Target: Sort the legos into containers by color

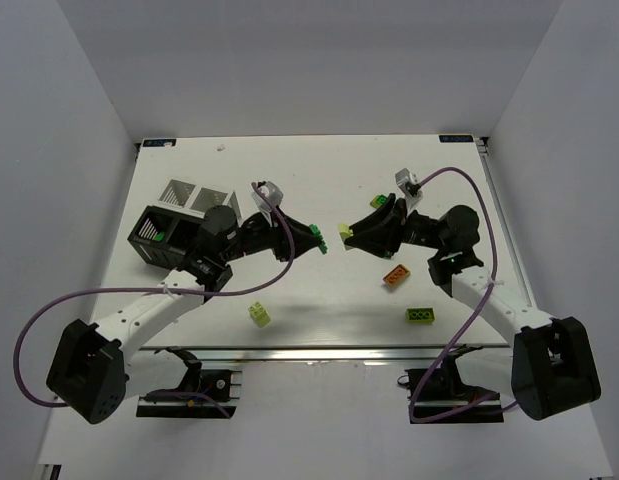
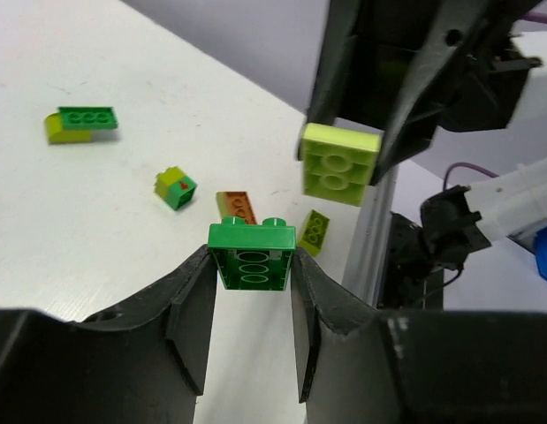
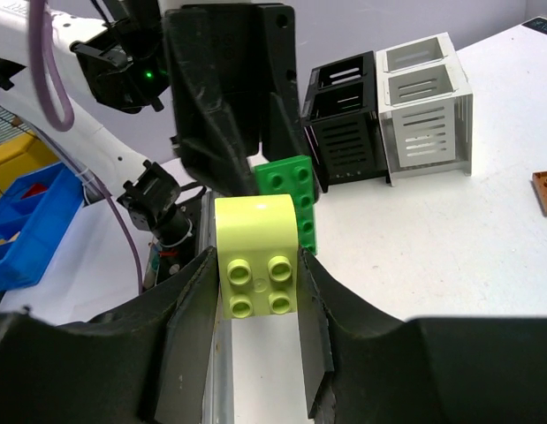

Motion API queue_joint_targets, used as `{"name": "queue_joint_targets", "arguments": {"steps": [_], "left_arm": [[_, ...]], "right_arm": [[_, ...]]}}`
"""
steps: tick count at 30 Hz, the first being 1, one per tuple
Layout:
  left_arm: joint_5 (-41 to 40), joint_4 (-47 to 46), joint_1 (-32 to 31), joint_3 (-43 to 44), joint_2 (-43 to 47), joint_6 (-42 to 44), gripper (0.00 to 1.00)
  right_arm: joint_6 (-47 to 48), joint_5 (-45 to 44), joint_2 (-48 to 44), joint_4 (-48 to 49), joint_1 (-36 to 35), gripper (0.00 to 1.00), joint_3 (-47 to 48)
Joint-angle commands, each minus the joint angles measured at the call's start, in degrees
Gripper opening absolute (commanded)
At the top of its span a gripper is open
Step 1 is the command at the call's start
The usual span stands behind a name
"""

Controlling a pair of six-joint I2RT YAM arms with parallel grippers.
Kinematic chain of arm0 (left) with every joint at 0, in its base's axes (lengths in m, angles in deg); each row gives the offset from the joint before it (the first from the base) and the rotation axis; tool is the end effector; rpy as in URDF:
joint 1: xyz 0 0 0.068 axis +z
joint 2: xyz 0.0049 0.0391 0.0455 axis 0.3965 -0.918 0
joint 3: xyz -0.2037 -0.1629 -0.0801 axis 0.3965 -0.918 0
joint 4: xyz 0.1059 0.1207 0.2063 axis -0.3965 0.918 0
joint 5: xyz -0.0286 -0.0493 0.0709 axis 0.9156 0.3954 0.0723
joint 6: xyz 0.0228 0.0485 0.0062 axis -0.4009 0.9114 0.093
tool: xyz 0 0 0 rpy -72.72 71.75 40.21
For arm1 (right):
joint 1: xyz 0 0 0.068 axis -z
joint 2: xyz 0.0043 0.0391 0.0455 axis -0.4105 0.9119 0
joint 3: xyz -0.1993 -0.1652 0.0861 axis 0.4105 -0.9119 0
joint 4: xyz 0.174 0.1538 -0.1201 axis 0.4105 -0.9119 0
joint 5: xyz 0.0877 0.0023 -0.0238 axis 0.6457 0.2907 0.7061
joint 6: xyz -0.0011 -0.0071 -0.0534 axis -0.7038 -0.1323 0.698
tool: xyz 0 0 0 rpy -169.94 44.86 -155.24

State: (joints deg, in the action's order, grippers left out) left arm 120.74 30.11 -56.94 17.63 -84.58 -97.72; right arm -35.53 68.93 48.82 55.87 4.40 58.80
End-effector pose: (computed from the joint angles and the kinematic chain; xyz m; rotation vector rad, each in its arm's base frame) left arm 0.2099 -0.1644 0.2985 0.7014 1.6152 -1.2203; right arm 0.2210 0.1122 0.3109 -0.8139 1.3119 1.3981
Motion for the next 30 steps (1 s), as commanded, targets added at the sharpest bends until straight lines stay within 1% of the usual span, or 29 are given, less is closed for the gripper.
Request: {"name": "queue_joint_targets", "arguments": {"steps": [1,3,5,6,8,9,10,11,13,14,16,17,19,20,23,30], "left_arm": [[-0.68,2.79,1.85,1.99,1.43,1.61,0.00],[-2.51,3.92,3.08,2.51,1.79,1.79,0.00],[-6.02,8.83,4.48,3.47,2.84,3.37,0.00],[-12.39,13.73,4.84,4.96,3.54,4.59,0.00],[-21.55,18.41,5.63,6.29,5.91,5.48,0.00],[-33.51,20.78,5.81,7.42,6.88,5.65,0.00],[-40.25,25.51,6.07,7.96,7.76,4.61,0.00],[-45.19,27.38,7.90,8.48,9.59,3.99,0.00],[-52.40,31.59,10.89,9.72,11.27,3.72,0.00],[-53.92,32.75,14.04,9.89,12.67,3.64,0.00],[-57.43,34.33,16.96,9.72,13.47,4.33,0.00],[-58.85,34.78,19.41,9.55,13.74,4.51,0.00],[-61.66,35.22,21.71,9.11,13.22,4.69,0.00],[-65.41,34.96,22.94,8.93,12.87,4.78,0.00],[-71.15,32.94,24.35,8.23,11.20,5.39,0.00],[-71.17,29.42,30.33,9.98,6.19,4.95,0.00]], "right_arm": [[0.18,-0.62,-1.58,2.73,0.41,0.00,-0.83],[0.53,-0.71,-1.93,2.56,0.41,0.00,-0.83],[2.54,-1.32,-2.64,0.02,0.41,0.00,-0.40],[6.29,-2.54,-3.42,-5.30,0.50,0.00,0.65],[10.18,-5.08,-4.39,-10.08,0.41,0.00,1.62],[13.33,-5.89,-5.18,-14.19,0.41,0.00,2.50],[14.49,-6.50,-5.45,-15.54,0.41,0.00,2.77],[15.29,-6.77,-5.80,-16.42,0.41,0.00,3.03],[16.87,-7.39,-6.24,-18.53,0.32,0.00,3.73],[17.31,-7.47,-6.33,-18.97,0.41,0.00,3.91],[18.10,-7.74,-6.33,-19.42,0.24,0.00,3.83],[18.28,-7.83,-6.24,-19.42,0.15,0.00,3.83],[18.37,-7.57,-5.54,-19.42,-0.03,0.00,3.82],[18.37,-7.30,-4.93,-19.50,-0.20,0.00,3.83],[19.16,-7.21,-4.49,-19.94,-0.73,0.00,4.00],[19.16,-6.33,-5.63,-19.95,-1.08,0.00,4.09]]}}
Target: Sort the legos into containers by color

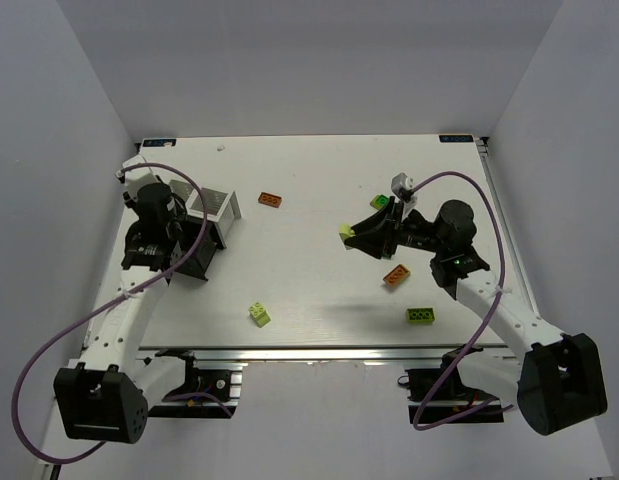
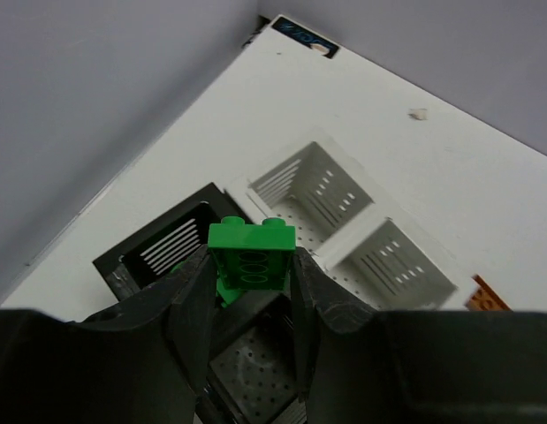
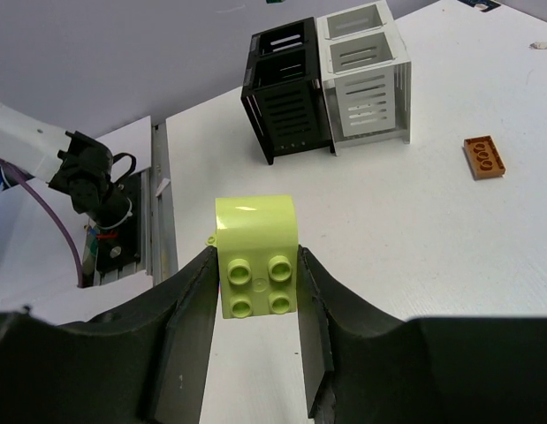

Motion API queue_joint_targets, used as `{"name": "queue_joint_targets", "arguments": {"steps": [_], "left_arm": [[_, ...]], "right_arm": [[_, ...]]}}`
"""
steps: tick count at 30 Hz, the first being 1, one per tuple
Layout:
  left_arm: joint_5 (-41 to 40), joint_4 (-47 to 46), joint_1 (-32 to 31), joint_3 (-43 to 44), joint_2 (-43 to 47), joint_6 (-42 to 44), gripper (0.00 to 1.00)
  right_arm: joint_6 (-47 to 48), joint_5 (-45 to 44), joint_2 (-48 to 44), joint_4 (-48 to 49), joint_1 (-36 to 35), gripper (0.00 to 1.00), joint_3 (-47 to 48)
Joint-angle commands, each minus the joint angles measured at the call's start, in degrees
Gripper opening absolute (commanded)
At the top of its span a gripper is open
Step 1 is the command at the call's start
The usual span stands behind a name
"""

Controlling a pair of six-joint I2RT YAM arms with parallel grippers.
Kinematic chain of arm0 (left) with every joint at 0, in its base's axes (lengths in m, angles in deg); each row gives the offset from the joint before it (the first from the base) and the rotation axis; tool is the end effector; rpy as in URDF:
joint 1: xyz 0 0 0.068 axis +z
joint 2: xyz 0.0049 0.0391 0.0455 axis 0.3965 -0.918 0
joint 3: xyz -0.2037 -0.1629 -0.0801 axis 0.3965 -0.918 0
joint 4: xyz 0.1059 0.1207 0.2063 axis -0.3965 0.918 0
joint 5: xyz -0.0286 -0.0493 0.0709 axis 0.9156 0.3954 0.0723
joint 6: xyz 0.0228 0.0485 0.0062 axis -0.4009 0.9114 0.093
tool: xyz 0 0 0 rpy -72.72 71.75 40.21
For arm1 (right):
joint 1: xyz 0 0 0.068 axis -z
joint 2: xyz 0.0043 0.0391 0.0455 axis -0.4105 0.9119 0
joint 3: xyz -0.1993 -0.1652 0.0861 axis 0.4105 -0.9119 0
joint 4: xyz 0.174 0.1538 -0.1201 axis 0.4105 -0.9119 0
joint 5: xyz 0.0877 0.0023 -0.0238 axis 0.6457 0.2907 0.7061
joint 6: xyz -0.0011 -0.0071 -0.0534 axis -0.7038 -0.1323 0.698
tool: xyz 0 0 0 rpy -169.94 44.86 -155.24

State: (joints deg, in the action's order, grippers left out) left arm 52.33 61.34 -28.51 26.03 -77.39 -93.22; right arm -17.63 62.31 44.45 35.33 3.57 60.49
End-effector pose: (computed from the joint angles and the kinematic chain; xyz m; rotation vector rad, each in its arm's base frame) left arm 0.2381 -0.0022 0.3240 -0.5558 1.7663 0.2708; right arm 0.2179 0.1123 0.3061 -0.8283 1.4006 1.1829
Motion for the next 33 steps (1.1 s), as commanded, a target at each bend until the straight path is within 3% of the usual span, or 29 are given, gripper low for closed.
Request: {"name": "queue_joint_targets", "arguments": {"steps": [1,12,27,30,33], "left_arm": [[-2.75,-1.99,2.33,1.68,-2.40,0.62,0.00],[-2.84,-3.92,8.13,0.45,-9.00,-0.43,0.00],[-0.03,-2.52,9.63,0.10,-11.03,-3.24,0.01],[-0.03,-1.73,9.63,-0.08,-10.76,-3.50,0.13],[-0.12,-0.76,9.63,0.18,-11.03,-4.12,0.36]], "right_arm": [[1.26,0.29,-1.43,0.60,-0.25,0.00,2.41],[1.52,0.46,-3.45,0.86,-0.34,0.00,2.23],[1.61,0.38,-4.07,0.78,-0.34,0.00,2.23],[1.70,0.38,-4.07,0.78,-0.25,0.00,2.32],[1.96,0.29,-4.24,0.69,-0.25,0.00,2.32]]}}
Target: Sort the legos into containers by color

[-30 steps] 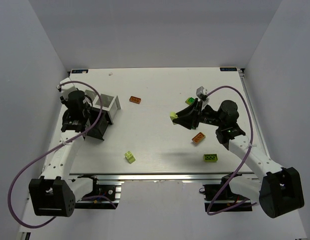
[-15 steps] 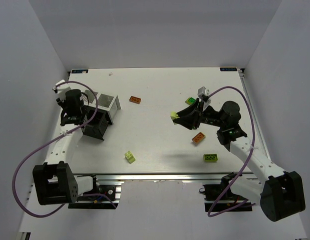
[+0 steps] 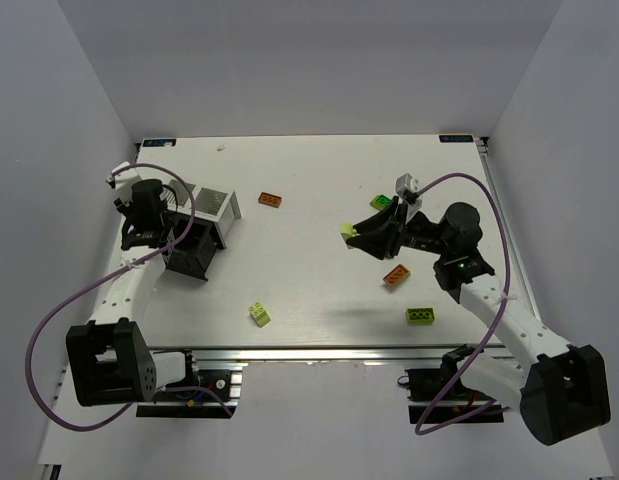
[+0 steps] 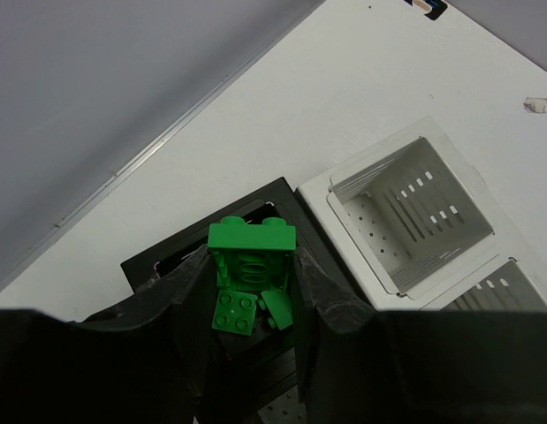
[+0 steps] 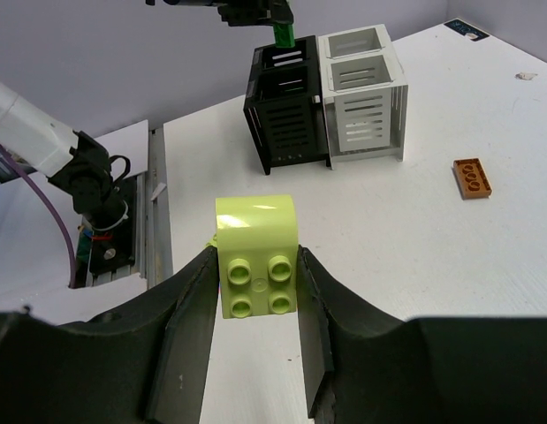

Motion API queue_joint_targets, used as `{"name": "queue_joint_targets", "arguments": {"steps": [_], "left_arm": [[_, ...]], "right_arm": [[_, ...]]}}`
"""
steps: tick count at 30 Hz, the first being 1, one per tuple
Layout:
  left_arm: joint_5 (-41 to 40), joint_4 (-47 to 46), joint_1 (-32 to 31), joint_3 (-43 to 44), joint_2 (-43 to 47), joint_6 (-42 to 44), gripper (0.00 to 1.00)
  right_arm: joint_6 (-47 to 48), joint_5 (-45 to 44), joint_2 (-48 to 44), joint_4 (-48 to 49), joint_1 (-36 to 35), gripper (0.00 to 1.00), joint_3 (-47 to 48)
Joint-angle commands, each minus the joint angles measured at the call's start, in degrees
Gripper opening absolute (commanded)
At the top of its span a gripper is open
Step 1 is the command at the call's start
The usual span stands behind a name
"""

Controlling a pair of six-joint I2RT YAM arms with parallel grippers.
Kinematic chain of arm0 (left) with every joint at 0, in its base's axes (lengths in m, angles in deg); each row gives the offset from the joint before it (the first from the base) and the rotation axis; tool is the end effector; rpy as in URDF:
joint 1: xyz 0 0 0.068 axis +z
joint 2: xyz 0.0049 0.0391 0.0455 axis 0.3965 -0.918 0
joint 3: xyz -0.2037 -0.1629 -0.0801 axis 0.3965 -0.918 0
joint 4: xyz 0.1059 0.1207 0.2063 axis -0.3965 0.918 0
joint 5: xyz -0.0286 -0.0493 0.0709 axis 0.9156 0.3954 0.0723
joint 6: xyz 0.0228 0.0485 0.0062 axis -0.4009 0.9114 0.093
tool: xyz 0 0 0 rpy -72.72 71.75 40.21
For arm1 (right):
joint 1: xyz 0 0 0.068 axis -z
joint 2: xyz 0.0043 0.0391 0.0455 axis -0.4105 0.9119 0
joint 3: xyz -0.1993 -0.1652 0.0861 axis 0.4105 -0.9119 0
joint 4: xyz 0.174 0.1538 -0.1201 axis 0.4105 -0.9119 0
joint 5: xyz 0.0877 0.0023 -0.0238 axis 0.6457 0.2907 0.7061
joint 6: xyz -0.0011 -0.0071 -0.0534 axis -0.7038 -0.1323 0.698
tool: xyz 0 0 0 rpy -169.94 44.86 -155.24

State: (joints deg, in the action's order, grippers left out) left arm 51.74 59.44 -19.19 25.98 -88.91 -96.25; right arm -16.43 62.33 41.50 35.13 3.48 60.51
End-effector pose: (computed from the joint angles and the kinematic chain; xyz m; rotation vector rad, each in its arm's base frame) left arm 0.2743 0.0395 0.2791 -0.7469 1.8590 0.4195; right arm 0.2082 0.1091 0.3171 -0.8520 1.3397 1.1530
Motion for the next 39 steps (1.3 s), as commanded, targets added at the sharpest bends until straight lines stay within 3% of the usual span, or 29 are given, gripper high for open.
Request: {"name": "queue_joint_targets", "arguments": {"steps": [1,2,15,19,20,22,23,25,27,29,30,34,39], "left_arm": [[0.56,1.32,0.41,0.14,0.58,-1.34,0.44],[0.74,1.58,0.41,0.14,0.67,-1.61,0.51],[3.63,2.99,0.32,0.32,3.39,-3.80,0.58],[12.92,0.54,0.32,-2.22,10.22,-4.68,0.56],[20.96,-0.78,0.32,-3.19,11.81,-4.77,0.56],[29.61,-5.42,0.32,-5.82,16.19,-5.38,0.55],[38.44,-6.23,0.32,-7.92,17.27,-5.82,0.56],[46.05,-10.35,0.14,-9.26,19.11,-7.66,0.60],[54.59,-11.51,-0.73,-9.97,19.74,-8.90,0.74],[57.07,-10.64,-2.48,-9.62,20.79,-9.26,0.95],[57.77,-10.20,-3.10,-9.44,21.40,-9.08,0.98],[56.11,-7.65,-7.59,-8.12,24.65,-7.68,0.98],[53.04,-6.77,-9.00,-8.29,28.87,-6.45,0.98]], "right_arm": [[1.11,0.09,-1.47,0.71,-0.16,0.01,2.30],[1.37,0.09,-1.64,0.54,0.01,0.01,2.38],[0.67,0.88,-2.52,0.62,3.00,0.02,2.56],[2.42,5.26,-3.49,0.27,4.66,0.03,3.17],[3.56,6.67,-3.67,-0.60,5.63,0.03,3.78],[4.27,10.09,-4.37,-0.87,6.95,0.02,4.40],[5.84,11.16,-4.63,-2.18,7.22,0.02,5.10],[9.62,11.52,-5.60,-6.30,7.39,0.00,6.51],[15.60,12.04,-6.39,-12.63,7.39,0.00,8.79],[21.04,12.13,-6.83,-18.42,7.31,0.00,11.16],[24.20,11.87,-7.27,-21.76,7.31,0.00,11.87],[36.32,10.73,-6.13,-36.94,7.22,0.00,15.82],[39.08,7.05,-0.34,-42.00,5.12,0.00,20.22]]}}
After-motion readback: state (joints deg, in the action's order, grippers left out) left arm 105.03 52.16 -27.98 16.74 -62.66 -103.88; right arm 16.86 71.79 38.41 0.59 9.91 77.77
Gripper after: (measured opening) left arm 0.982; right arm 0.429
